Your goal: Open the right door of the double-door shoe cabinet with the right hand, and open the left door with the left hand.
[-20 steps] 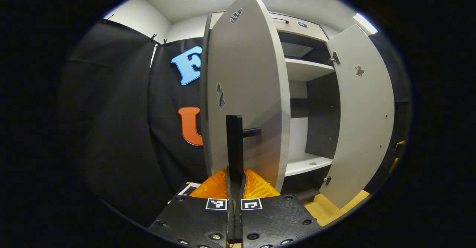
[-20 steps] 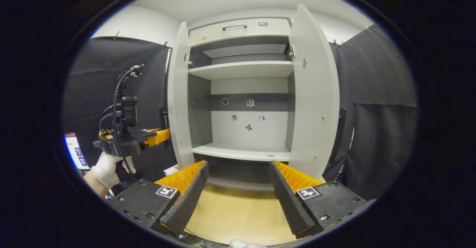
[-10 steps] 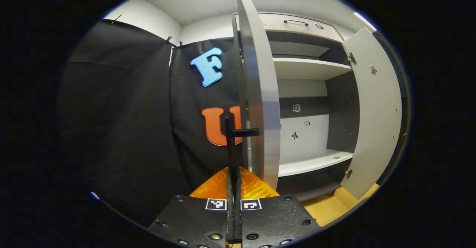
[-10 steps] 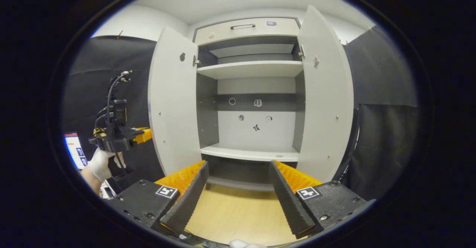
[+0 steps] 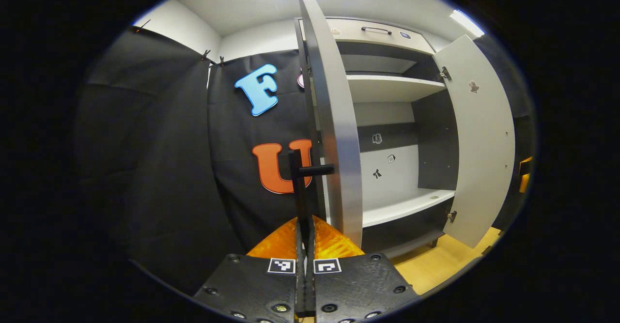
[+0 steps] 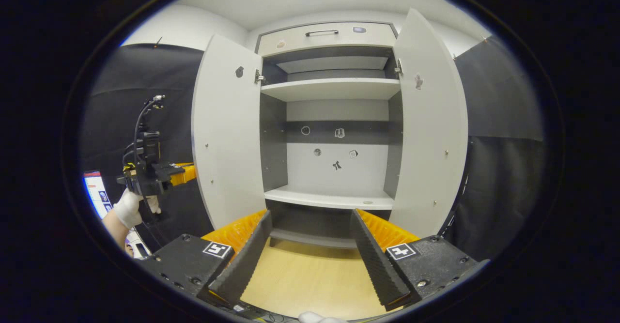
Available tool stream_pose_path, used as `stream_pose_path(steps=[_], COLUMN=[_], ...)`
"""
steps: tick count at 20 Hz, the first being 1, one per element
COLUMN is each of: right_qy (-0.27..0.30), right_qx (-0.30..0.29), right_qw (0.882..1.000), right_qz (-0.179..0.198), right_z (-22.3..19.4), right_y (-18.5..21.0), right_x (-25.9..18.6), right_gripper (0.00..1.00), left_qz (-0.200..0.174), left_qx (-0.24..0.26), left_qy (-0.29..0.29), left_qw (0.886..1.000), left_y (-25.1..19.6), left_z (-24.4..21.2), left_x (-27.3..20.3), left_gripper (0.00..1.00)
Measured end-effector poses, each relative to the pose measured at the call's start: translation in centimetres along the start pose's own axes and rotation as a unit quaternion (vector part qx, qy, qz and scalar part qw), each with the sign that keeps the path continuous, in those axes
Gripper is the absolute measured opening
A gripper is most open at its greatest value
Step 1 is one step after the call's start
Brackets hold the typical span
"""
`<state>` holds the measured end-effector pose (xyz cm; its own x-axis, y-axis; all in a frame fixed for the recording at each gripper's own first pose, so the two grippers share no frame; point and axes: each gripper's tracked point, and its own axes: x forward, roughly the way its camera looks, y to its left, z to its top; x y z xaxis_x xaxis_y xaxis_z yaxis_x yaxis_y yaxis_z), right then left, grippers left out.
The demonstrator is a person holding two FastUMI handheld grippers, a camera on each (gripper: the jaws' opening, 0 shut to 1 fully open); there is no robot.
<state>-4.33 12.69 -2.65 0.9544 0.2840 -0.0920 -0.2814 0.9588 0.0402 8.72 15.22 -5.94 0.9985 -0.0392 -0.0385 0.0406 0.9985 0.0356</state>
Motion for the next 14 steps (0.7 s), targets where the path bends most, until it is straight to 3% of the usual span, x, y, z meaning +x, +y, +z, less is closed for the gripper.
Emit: stream_pose_path(steps=[7,8,9,10,11,12,14], right_qy=[-0.003,-0.004,-0.005,-0.006,-0.006,-0.007,-0.007], right_qx=[0.008,0.007,0.007,0.007,0.006,0.006,0.012], right_qw=[1.0,1.0,1.0,1.0,1.0,1.0,1.0], right_qz=[-0.008,-0.01,-0.012,-0.014,-0.017,-0.02,-0.027], right_z=[0.1,0.1,0.2,0.1,0.2,0.2,0.1], right_y=[-0.4,-0.6,-0.6,-0.7,-0.9,-1.2,-1.9], right_x=[-1.0,-1.3,-1.5,-1.7,-1.8,-2.0,-2.2], right_gripper=[1.0,1.0,1.0,1.0,1.0,1.0,1.0], left_qz=[0.021,0.021,0.03,0.041,0.05,0.056,0.054], left_qx=[-0.02,-0.028,-0.031,-0.024,-0.014,-0.005,0.003], left_qy=[0.013,0.016,0.021,0.024,0.027,0.028,0.034], left_qw=[1.0,0.999,0.999,0.999,0.998,0.998,0.998], left_y=[0.5,0.7,1.1,1.8,2.3,2.6,2.3], left_z=[-0.1,-0.3,-0.5,-0.6,-0.7,-0.9,-1.3], left_x=[-0.4,-0.4,-0.7,-1.2,-1.6,-2.0,-2.9], left_gripper=[0.01,0.14,0.13,0.48,0.4,0.5,0.85])
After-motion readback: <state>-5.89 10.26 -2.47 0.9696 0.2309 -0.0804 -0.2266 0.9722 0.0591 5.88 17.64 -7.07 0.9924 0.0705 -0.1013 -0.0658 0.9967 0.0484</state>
